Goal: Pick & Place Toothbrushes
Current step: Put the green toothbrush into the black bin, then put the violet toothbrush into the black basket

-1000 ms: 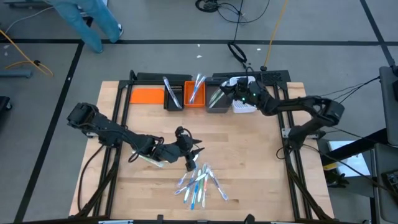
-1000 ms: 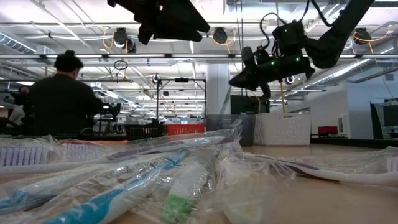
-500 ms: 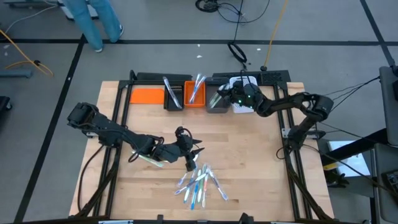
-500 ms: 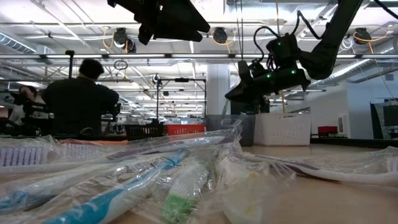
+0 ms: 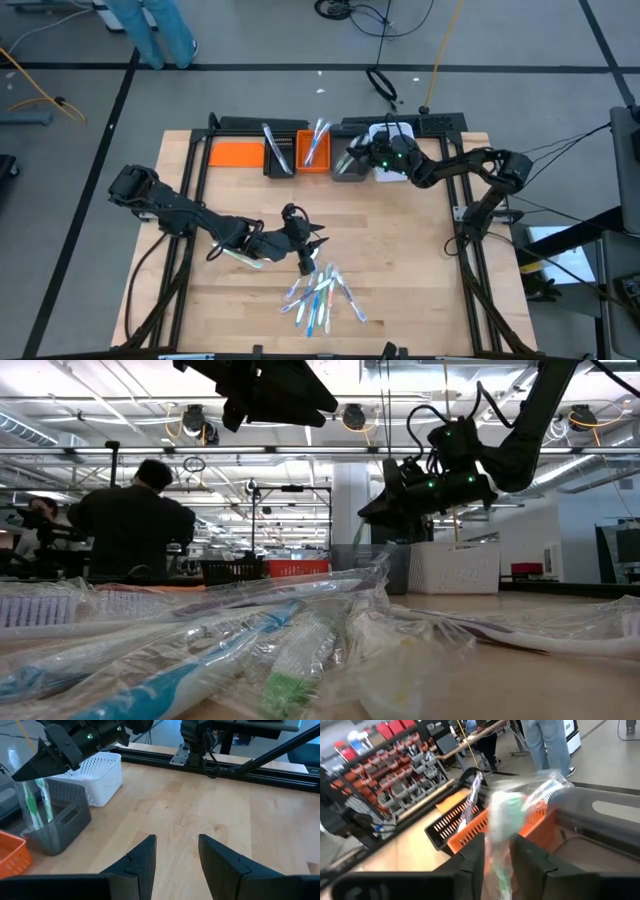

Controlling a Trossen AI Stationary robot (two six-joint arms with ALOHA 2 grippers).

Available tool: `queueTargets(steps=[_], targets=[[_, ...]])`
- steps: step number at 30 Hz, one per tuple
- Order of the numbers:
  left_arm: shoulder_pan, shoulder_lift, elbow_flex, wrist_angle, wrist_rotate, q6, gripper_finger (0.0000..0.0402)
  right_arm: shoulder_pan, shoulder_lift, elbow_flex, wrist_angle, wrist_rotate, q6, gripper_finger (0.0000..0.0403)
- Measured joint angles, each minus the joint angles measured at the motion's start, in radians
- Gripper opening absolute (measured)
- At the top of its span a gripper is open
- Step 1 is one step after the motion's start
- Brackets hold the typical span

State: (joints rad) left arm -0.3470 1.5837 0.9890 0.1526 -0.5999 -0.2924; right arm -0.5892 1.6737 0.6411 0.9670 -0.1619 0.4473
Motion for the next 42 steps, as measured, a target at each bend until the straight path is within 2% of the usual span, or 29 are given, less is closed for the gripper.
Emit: queueTargets(steps=[9,14,19,23,28,34,38,42], targets=[[0.000,0.000,0.000,0.000,0.000,0.002,0.0150,-0.022,-0.015,0.000,-0.029,0.002,-0.070,0.0177],[0.000,0.000,0.000,-0.001,0.000,0.002,0.0150,-0.046,-0.041,0.000,-0.047,0.004,-0.068,0.0206],[0.000,0.000,0.000,-0.001,0.000,0.002,0.0150,-0.060,-0.049,0.000,-0.045,0.007,-0.069,0.0211],[0.000,0.000,0.000,0.000,0.000,0.001,0.0150,-0.084,-0.049,0.000,-0.044,0.081,-0.082,0.0207],[0.000,0.000,0.000,0.000,0.000,0.001,0.0150,-0.126,-0.049,0.000,-0.021,0.030,-0.055,0.0204],[0.002,0.000,0.000,-0.001,0.000,0.001,0.0150,-0.137,-0.049,0.000,-0.005,0.031,-0.048,0.0203],[0.005,0.000,0.000,-0.001,0.000,0.001,0.0150,-0.149,-0.058,0.009,-0.003,0.104,-0.026,0.0203],[0.006,0.000,0.000,-0.002,0.000,-0.004,0.0150,-0.161,-0.099,0.042,-0.025,0.064,-0.018,0.0203]])
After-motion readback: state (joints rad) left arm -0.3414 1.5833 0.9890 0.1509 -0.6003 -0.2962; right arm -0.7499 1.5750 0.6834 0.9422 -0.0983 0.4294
